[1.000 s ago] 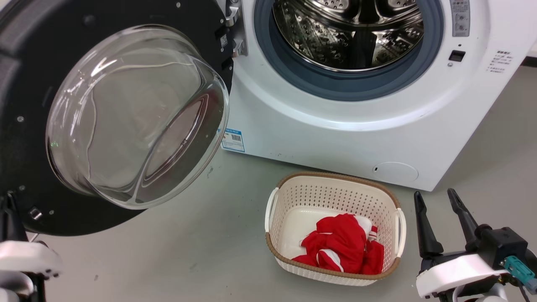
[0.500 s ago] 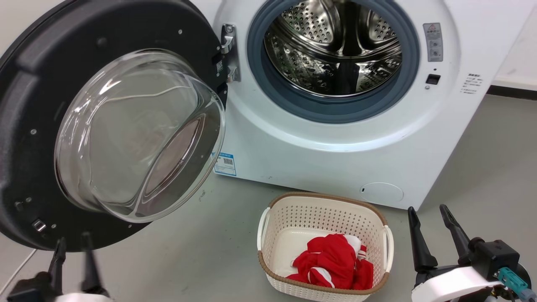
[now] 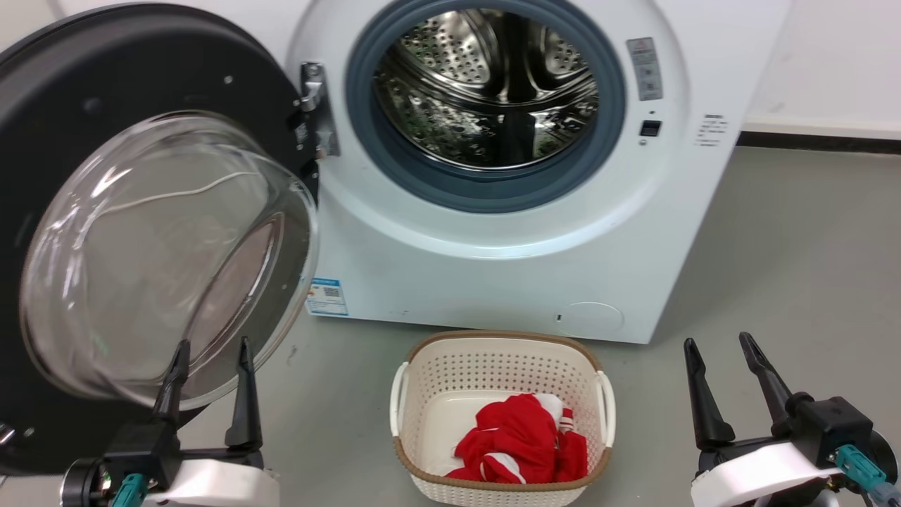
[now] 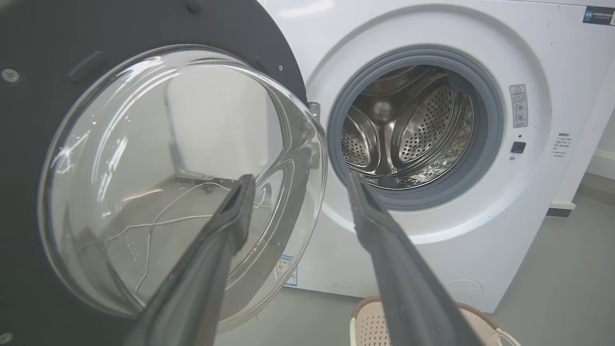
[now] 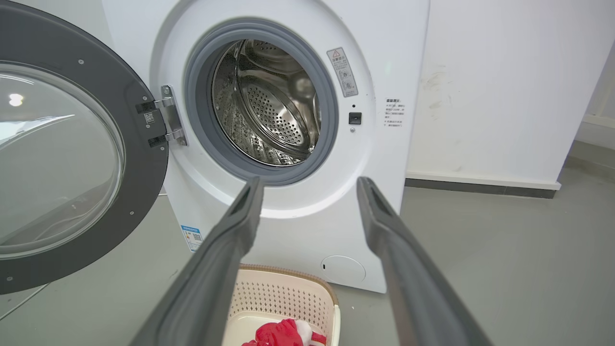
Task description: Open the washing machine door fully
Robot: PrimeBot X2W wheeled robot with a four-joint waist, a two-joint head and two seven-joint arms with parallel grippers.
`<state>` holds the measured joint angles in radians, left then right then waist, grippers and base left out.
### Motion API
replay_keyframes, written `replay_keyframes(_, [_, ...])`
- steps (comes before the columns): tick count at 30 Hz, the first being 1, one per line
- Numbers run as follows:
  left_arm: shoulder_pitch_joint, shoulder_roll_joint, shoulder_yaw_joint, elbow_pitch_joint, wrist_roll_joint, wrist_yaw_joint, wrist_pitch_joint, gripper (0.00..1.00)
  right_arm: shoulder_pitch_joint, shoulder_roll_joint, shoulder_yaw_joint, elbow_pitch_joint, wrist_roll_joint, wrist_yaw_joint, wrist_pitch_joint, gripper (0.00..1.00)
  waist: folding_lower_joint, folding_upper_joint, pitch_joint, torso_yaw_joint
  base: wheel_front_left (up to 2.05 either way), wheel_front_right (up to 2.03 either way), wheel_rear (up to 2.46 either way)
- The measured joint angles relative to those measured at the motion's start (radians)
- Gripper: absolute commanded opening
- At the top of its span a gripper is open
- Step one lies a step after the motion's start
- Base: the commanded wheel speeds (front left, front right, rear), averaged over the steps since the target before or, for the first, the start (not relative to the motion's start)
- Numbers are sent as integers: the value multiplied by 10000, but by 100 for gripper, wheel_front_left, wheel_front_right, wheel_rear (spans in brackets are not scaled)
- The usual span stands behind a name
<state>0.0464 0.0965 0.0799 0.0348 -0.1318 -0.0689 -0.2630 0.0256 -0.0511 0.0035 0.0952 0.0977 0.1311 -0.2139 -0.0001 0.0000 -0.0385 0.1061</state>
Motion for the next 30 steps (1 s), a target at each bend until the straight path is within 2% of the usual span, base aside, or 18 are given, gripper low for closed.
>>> replay_keyframes(12, [-296, -182, -267, 385, 222, -167, 0, 100, 244, 0, -174, -236, -105, 0, 92, 100, 0, 0, -87, -1100, 0, 0, 0])
replay_keyframes(30, [-276, -297, -142, 589, 311, -341, 0, 100, 221, 0, -222, -102, -88, 0, 33, 100, 1, 0, -8, -1097, 0, 0, 0])
